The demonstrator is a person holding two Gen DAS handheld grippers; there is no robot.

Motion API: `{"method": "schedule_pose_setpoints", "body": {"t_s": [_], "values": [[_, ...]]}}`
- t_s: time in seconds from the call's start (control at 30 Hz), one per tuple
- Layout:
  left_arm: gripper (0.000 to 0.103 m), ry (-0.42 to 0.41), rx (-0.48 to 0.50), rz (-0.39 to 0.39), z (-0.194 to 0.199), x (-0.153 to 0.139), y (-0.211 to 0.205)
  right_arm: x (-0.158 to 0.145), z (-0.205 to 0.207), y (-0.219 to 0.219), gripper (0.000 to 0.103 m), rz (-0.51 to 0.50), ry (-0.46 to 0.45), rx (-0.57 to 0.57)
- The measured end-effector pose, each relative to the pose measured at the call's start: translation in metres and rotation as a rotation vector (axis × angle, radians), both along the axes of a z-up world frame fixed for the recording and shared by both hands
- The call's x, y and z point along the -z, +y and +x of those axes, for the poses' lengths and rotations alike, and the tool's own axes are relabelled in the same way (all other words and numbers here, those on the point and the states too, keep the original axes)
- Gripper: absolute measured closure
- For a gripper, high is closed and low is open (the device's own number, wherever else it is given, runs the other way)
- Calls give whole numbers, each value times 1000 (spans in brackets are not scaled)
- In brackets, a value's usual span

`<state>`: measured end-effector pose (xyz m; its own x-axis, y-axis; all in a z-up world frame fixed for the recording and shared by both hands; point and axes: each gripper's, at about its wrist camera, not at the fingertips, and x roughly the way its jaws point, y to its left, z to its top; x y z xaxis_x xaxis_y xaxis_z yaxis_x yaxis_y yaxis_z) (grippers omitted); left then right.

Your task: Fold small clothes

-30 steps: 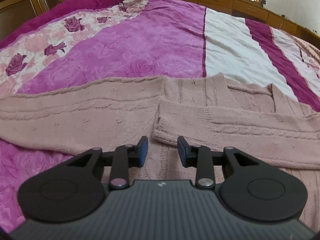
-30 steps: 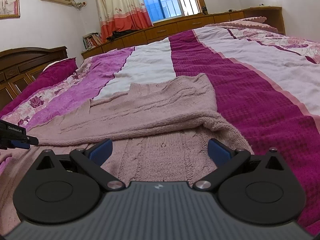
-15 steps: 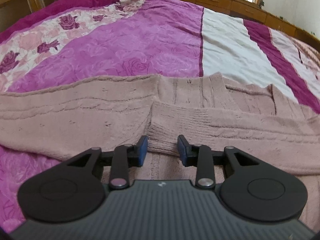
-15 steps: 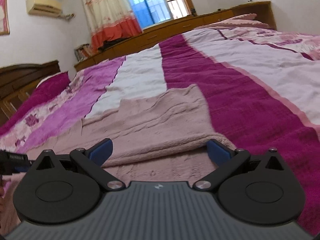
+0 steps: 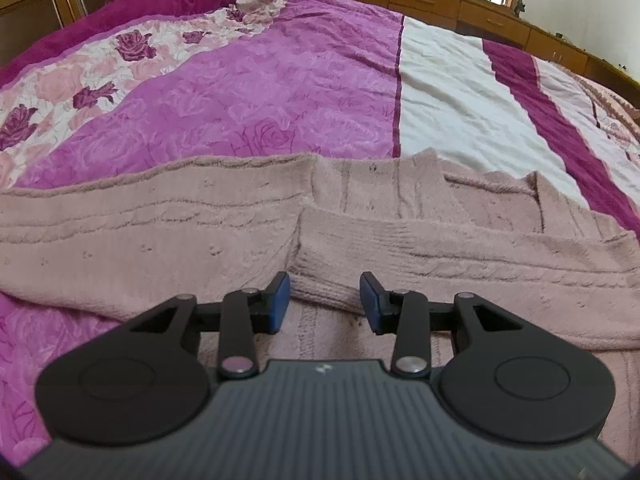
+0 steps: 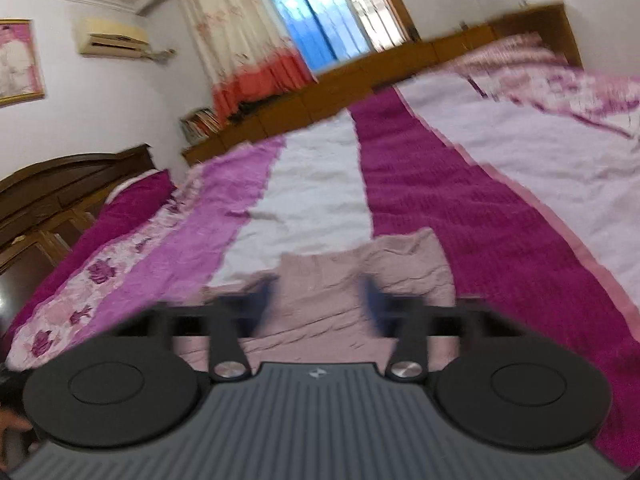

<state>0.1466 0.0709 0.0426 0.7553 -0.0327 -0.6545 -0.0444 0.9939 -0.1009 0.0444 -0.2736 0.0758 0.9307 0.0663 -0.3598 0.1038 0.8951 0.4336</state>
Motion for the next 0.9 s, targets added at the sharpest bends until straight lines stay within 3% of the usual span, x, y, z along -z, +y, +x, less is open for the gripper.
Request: {"method": "schedule_pose_setpoints", "body": {"t_s": [0.1,0.37,0.5,0.63,0.73,0.9], "values": [[63,-16,0,-8,0,-3,-1,10,31,-14,93,-29,62,43],[63,15,-10,54,9,8,-4,48,96,-15,93,-130,223,30],[62,26,-23,26,10,11,0,51,109,-20,93,-105,227,26],[63,32,-16,27,10,10,1,39,101,-26,93,-79,172,51],[63,32,-18,24,12,11,1,48,115,-29,93,-100,238,59],[63,37,-13,18,10,7,2,47,121,-28,92,-102,241,71]]}}
